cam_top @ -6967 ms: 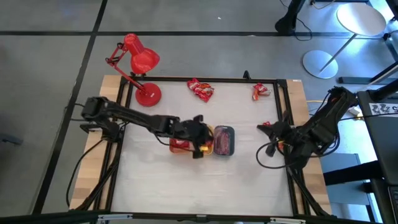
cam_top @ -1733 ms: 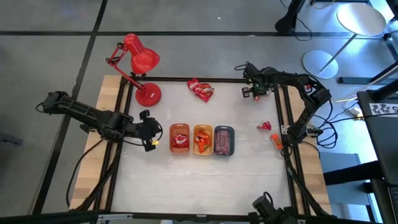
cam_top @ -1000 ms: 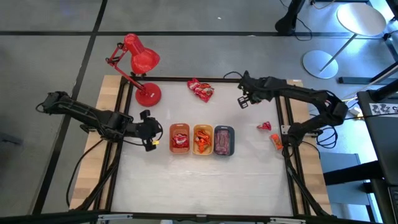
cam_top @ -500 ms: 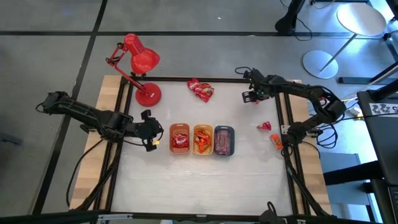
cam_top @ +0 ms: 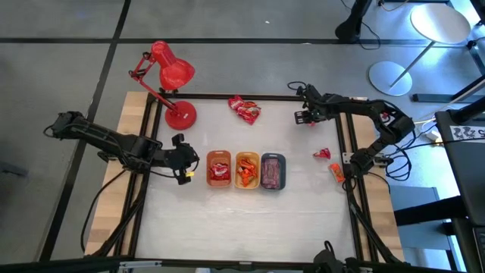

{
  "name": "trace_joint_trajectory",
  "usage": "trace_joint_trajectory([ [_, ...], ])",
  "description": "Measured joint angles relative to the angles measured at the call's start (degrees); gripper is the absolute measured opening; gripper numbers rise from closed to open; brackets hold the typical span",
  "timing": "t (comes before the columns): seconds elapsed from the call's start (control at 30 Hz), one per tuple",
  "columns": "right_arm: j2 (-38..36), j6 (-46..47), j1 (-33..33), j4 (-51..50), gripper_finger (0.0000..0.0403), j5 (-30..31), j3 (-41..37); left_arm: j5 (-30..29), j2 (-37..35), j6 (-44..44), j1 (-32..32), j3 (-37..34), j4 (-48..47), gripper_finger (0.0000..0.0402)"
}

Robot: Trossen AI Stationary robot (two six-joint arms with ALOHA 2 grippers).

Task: Sort candy
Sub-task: Put the orange candy into the yellow bin

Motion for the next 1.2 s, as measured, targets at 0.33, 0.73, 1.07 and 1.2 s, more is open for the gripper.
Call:
trace_joint_trajectory([
  [0.33,-1.2,0.1,1.1,-0.9,0.001,-1.6,0.0,0.0,0.0,-0.2,0.0,0.0,-0.1,0.0002],
  [0.73,-15.3,4.9,20.2,-6.4,0.0004,-2.9,0.0,0.0,0.0,-1.1,0.0,0.0,0.0,0.0002],
  [1.07,-14.7,7.6,49.8,4.0,0.0007,1.9,7.9,0.0,0.0,-3.7,0.0,0.0,0.0,0.0003],
  [1.2,-10.7,4.2,56.7,11.0,0.0007,3.3,10.7,0.0,0.0,-4.2,0.0,0.0,0.4,0.0003],
])
